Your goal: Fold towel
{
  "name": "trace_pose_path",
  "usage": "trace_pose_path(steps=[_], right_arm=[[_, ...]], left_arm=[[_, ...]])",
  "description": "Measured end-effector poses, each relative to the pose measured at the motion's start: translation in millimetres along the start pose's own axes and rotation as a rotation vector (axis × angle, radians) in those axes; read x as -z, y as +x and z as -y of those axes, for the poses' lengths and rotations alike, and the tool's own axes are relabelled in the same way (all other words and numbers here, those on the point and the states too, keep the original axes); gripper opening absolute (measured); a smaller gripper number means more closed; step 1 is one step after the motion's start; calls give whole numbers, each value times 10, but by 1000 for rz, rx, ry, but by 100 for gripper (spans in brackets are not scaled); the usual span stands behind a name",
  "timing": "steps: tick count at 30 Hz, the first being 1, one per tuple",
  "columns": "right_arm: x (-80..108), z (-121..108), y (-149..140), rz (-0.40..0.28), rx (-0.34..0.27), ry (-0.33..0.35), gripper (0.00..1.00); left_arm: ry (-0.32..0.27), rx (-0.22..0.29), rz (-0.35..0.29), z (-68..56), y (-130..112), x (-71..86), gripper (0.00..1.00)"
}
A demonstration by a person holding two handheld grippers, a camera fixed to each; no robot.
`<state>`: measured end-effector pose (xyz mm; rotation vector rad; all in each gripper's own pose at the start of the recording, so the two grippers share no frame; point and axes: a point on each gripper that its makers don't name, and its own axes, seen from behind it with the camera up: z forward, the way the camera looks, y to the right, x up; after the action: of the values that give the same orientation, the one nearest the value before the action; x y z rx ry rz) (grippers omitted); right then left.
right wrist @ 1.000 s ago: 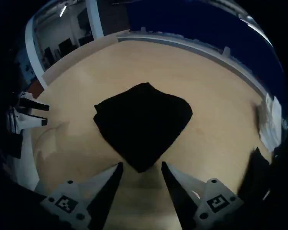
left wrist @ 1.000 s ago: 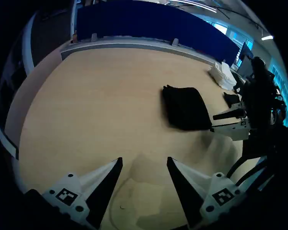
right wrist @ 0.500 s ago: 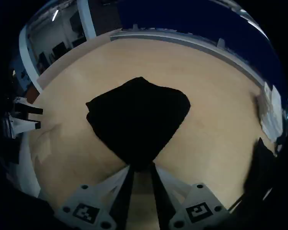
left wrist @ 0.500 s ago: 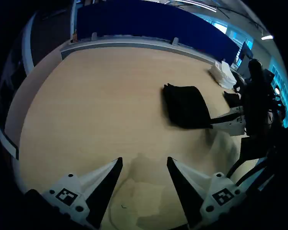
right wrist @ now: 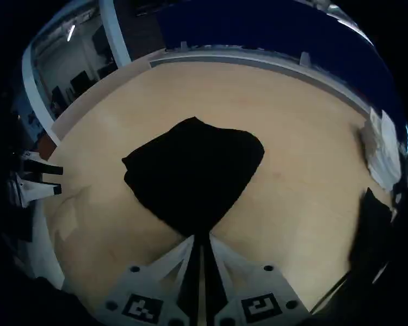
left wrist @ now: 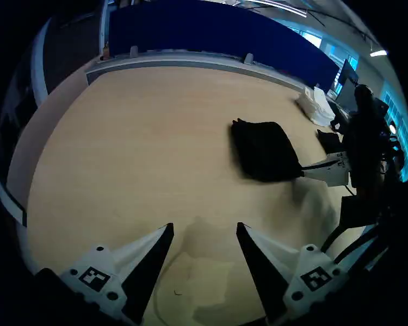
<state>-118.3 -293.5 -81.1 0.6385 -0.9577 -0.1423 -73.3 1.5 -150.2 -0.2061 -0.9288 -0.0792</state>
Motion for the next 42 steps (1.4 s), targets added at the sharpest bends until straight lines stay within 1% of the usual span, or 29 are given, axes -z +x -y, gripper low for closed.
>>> trace_pose_path(steps=[3,6,13,16,20,23,26,29,33,42], right_arm=[[40,-21,75,-18,9,-8,3],[111,-22,209,-47,17,-9,3],[365,0,715,-149,39,-2,3],[512,19,982,-202,45,4,3],[757,34,1338,-272,64,10,3],[944,35,1555,-314,79,12,3],[1104,16,1708,-344,86,10,3],[1224,-29,1795,-363,91,0,3],[1358,-103,1833,-377,90,-13,3],[1623,-394,1881,-403,49,-35,3]], left_arm=[[-1,-1,1,2,4,3,85],[0,-3,0,5,11,9,85],[0,-4,-8,9,58,39,85],[-1,-3,-12,9,78,56,85],[-3,-3,-18,4,104,68,85],[-4,-4,-24,-4,127,68,85],[-6,-4,-29,-15,139,76,85],[-9,-3,-32,-34,139,87,85],[-14,-5,-33,-59,138,95,85],[-23,-15,-37,-115,160,119,85]])
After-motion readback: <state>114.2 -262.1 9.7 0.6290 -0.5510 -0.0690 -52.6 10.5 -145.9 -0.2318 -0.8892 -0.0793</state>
